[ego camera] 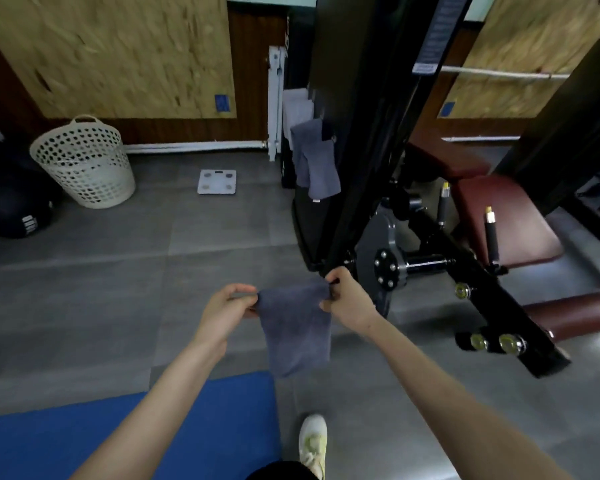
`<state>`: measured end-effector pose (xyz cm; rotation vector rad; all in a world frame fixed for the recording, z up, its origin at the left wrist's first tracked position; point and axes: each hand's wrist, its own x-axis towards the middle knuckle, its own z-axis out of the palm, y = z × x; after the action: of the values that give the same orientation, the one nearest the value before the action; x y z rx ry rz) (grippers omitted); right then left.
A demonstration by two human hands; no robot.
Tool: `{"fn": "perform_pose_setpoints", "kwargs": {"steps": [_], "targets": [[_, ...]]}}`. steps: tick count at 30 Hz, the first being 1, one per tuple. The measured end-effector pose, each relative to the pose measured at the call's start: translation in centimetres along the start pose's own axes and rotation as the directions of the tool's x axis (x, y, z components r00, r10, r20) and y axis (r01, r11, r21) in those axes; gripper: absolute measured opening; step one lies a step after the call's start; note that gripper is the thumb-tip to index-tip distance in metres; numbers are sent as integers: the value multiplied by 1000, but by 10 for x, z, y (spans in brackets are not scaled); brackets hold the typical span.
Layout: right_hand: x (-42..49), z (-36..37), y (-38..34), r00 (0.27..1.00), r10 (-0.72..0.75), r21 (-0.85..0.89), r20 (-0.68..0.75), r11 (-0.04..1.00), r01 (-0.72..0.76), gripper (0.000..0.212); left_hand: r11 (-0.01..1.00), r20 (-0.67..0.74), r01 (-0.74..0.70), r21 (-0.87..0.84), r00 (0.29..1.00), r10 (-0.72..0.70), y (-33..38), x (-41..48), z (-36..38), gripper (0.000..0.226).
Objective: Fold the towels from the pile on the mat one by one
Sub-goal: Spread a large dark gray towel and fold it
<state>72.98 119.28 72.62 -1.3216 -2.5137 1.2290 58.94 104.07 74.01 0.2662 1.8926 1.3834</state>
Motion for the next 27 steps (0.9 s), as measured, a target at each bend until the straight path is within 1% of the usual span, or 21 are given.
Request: {"fn": "perform_pose_setpoints", "kwargs": {"steps": [3, 5, 10, 13, 16, 18, 21, 25, 27], "targets": [[68, -45, -6, 998, -43, -28, 43, 999, 45, 36, 1000, -43, -26, 8, 999, 26, 42, 49, 31, 13], [111, -69, -13, 996, -72, 4, 57, 997, 72, 35, 999, -68, -39, 22, 997, 41, 71, 78, 48, 16], [211, -115, -40, 984, -149, 48, 93, 988, 145, 33, 997, -159, -71, -12, 985, 68, 135, 156, 73, 14], [274, -136, -59, 976, -213, 22, 56, 977, 212, 30, 996, -179, -89, -12, 980, 85, 172, 211, 79, 17], [339, -153, -79, 971, -239, 13, 21, 971, 238, 30, 992, -202, -124, -18, 972, 118, 209, 271, 82, 18], [382, -162, -93, 966, -257, 44, -10, 965, 257, 34, 989, -223, -146, -4, 965, 141, 236, 309, 84, 13], [442, -175, -115, 958, -282, 99, -44, 953, 285, 34, 989, -259, -147, 4, 955, 143, 273, 364, 82, 21], [512, -186, -149, 964, -262, 188, -44, 946, 266, 36, 989, -298, -141, 37, 943, 145, 318, 427, 77, 20], [548, -190, -171, 967, -251, 205, -52, 945, 256, 34, 988, -307, -149, 38, 939, 154, 340, 461, 71, 19]]}}
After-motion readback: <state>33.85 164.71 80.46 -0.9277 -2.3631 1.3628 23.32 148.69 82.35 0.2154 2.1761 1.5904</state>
